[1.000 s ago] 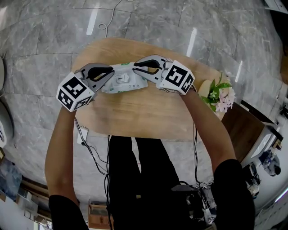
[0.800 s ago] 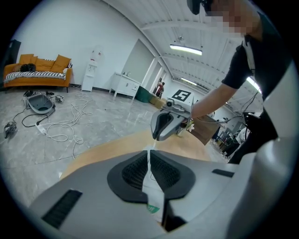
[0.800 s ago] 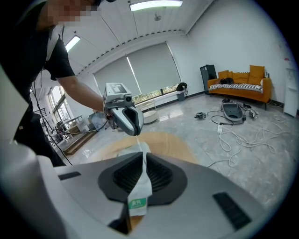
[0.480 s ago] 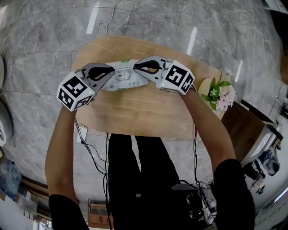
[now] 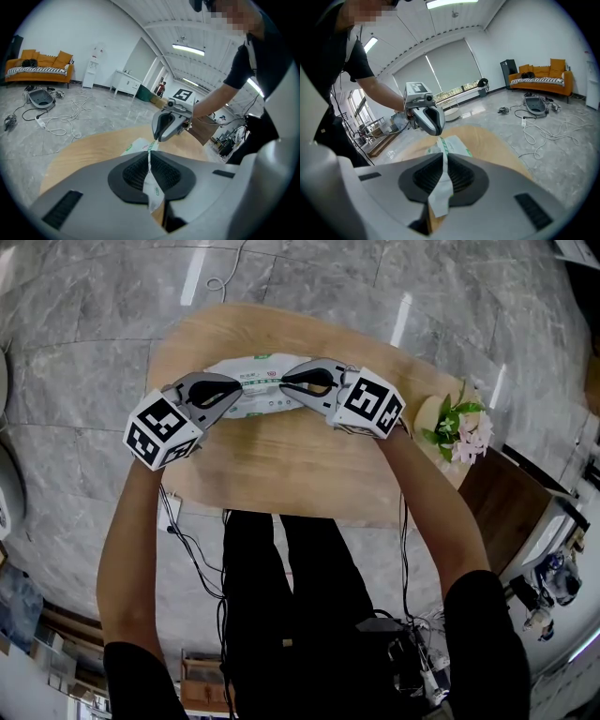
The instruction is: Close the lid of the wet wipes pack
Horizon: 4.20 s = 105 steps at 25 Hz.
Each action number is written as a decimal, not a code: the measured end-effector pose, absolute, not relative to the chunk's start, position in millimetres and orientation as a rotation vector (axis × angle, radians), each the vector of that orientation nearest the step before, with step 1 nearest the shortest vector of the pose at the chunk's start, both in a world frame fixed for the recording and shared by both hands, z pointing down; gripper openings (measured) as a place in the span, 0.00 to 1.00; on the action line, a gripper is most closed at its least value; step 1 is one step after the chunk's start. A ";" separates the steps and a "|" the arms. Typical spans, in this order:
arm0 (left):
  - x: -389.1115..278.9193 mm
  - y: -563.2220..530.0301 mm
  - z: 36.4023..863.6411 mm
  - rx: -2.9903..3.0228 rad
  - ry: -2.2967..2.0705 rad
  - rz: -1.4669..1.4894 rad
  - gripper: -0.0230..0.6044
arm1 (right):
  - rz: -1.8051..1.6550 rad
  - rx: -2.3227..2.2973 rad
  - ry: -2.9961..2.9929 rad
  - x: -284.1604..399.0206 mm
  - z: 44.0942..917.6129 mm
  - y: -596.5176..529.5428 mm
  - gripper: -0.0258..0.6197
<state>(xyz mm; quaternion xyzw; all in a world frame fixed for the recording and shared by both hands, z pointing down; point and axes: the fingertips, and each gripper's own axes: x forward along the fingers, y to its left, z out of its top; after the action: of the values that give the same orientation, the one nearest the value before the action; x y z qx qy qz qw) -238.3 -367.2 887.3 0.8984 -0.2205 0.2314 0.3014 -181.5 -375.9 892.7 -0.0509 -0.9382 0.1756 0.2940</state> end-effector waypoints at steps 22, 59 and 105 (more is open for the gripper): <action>-225.3 -351.0 916.5 2.317 -0.558 0.701 0.07 | 0.564 -0.057 -2.436 -200.1 911.9 -367.9 0.07; -218.6 -348.8 949.4 2.165 -0.683 1.180 0.06 | 0.314 0.060 -2.174 -204.0 941.8 -359.9 0.06; -290.4 -231.1 291.6 2.654 -1.272 -0.220 0.06 | 0.012 0.653 -3.225 -95.0 222.0 -237.6 0.06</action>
<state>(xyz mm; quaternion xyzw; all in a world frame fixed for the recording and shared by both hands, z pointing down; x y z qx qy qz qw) -290.4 -231.1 291.6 0.8952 -0.4291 -0.0742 0.0952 -95.0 -237.6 222.0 0.1979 -0.9774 0.0036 -0.0744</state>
